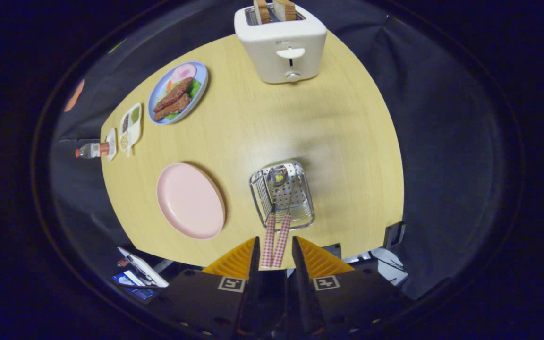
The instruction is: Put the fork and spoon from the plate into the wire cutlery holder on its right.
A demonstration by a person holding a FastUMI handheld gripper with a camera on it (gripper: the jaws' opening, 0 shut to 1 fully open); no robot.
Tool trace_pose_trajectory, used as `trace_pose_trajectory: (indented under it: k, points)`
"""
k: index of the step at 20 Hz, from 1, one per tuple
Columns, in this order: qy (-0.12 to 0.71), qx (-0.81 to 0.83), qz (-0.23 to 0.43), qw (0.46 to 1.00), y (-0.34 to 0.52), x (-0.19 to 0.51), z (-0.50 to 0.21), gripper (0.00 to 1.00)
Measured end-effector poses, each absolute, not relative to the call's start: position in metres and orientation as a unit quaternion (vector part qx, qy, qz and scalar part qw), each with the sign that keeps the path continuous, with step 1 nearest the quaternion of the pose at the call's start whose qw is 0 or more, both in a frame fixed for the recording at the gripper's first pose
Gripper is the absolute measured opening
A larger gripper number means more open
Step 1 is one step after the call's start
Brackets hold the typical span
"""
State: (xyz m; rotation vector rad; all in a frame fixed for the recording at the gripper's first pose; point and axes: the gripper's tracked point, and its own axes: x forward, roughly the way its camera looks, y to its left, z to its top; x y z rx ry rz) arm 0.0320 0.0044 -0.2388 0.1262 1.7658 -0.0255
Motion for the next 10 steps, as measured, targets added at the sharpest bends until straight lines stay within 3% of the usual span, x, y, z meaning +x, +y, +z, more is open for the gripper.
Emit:
trace_pose_trajectory:
  k: [2, 8, 10]
  points:
    - [0.743, 0.061, 0.007, 0.666, 0.013, 0.044, -0.230, 0.46]
    - [0.598, 0.048, 0.075, 0.797, 0.045, 0.087, -0.181, 0.72]
    - [0.534, 0.051, 0.099, 0.838, 0.061, 0.099, -0.157, 0.74]
